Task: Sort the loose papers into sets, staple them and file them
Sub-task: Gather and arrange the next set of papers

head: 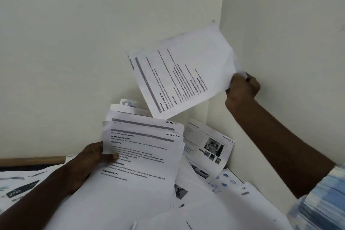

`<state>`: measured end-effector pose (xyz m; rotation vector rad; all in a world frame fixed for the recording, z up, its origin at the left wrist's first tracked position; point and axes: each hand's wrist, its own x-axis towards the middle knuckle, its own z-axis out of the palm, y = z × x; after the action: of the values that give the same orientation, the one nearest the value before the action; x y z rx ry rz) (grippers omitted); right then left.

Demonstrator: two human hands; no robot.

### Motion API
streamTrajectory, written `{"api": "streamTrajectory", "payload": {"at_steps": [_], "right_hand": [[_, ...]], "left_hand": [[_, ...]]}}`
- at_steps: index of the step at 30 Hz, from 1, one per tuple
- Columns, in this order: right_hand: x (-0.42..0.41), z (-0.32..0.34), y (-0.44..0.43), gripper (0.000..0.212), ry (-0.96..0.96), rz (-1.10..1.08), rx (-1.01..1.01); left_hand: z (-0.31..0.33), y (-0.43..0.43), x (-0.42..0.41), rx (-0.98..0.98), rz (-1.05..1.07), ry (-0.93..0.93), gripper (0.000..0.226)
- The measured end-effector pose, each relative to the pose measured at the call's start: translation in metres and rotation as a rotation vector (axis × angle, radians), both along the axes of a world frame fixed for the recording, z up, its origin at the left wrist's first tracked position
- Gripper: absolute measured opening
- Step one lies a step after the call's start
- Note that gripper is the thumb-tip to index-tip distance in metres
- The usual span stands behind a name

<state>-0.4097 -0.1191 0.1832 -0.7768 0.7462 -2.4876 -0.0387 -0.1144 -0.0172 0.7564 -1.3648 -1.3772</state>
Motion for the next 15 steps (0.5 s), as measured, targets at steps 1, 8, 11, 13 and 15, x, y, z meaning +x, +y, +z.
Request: {"api": "streamTrajectory", "payload": {"at_steps": [1, 8, 11, 13, 15], "right_hand": [[0.002, -0.012, -0.002, 0.012, -0.02, -0.03, 0.044], [0.028, -0.123, -0.004, 0.04, 0.04, -0.044, 0.391], [0.036, -0.159, 0.005, 0.044, 0.179, 0.014, 0.533], [0.038, -0.177, 0.01, 0.047, 0.304, 0.048, 0.613], [0.039, -0.185, 0.017, 0.047, 0.401, 0.153, 0.698]], "left_hand": [[0.0, 0.0, 0.0, -0.001, 0.005, -0.003, 0.069], [-0.001, -0.005, 0.001, 0.02, 0.044, -0.035, 0.057], [-0.001, -0.006, 0.0, 0.018, 0.059, -0.053, 0.067], [-0.001, -0.007, 0.0, 0.019, 0.058, -0.055, 0.062], [-0.002, -0.008, 0.001, 0.021, 0.071, -0.068, 0.058]]}}
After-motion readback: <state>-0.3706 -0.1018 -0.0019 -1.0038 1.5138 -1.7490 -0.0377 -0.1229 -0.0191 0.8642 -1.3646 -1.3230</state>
